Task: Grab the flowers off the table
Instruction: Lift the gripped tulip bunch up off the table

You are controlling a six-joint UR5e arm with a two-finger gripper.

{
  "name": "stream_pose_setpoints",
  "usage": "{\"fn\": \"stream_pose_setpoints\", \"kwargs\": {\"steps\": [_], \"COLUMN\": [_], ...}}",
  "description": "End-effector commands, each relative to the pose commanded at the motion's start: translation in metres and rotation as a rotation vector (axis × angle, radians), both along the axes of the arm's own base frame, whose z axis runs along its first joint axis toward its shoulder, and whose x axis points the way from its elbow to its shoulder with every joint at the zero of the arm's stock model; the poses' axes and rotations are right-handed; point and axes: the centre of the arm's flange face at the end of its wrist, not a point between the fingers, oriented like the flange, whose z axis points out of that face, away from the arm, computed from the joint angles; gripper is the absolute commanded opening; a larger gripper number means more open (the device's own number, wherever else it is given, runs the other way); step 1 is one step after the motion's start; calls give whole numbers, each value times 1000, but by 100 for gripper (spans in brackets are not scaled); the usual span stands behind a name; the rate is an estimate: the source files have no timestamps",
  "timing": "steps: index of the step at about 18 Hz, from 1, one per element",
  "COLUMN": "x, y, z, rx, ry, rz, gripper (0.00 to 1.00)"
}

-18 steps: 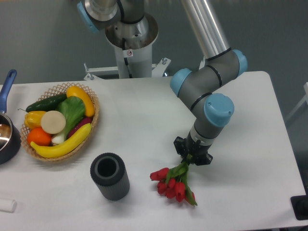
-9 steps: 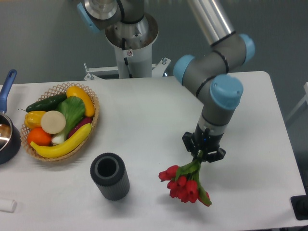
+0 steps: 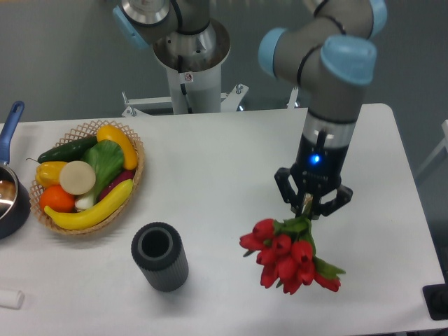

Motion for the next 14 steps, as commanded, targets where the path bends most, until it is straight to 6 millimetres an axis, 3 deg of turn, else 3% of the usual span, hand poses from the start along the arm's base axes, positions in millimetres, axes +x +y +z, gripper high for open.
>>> {"fn": "stream_pose_setpoints", "kwargs": {"steps": [5, 14], "x": [10, 6], "y": [-14, -20], "z": [31, 33], "rx": [118, 141], "ry": [-56, -81], "rz": [14, 32], "gripper": [20, 19]}}
